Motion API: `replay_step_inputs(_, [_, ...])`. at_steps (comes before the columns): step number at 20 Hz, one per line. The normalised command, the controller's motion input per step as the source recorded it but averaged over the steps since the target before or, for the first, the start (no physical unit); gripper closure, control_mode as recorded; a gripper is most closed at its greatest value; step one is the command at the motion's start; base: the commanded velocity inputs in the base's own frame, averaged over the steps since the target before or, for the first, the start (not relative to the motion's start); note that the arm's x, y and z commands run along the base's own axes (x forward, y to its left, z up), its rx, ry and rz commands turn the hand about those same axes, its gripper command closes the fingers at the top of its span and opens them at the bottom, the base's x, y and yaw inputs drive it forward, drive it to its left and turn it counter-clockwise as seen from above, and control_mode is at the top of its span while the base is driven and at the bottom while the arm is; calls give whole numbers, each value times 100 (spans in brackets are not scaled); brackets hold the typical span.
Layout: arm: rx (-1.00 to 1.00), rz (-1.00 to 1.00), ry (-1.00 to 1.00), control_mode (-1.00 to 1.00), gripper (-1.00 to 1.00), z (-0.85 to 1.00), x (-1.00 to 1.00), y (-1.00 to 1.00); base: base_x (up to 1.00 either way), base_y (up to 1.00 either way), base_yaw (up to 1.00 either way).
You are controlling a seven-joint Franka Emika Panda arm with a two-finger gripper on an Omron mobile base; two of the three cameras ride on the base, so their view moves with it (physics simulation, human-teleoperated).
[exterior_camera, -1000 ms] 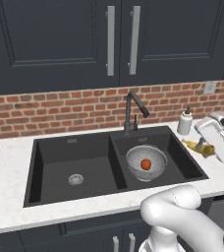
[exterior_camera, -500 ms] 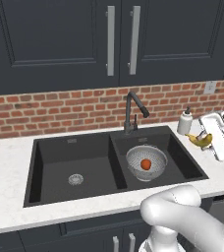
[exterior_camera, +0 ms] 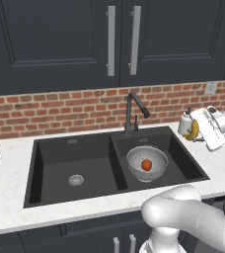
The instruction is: Put the colander in the sink, put the banana, orange in the colander, and turn on the sink faucet and pour water over the colander.
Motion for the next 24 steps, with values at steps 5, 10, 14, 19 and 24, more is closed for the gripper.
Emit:
replay_step_inputs(5, [0,-22,56,-100,100,-17,42,-11,0,0,0])
replay_step_inputs(10, [4,-27,47,-100,100,-26,10,-3,0,0,0])
replay_step_inputs(14, [0,-31,24,-100,100,-31,0,1,0,0,0])
replay_step_inputs(19, [-9,-17,-6,-100,100,-40,1,32,0,0,0])
replay_step_inputs(24, [-15,-6,-16,-100,100,-42,23,47,0,0,0])
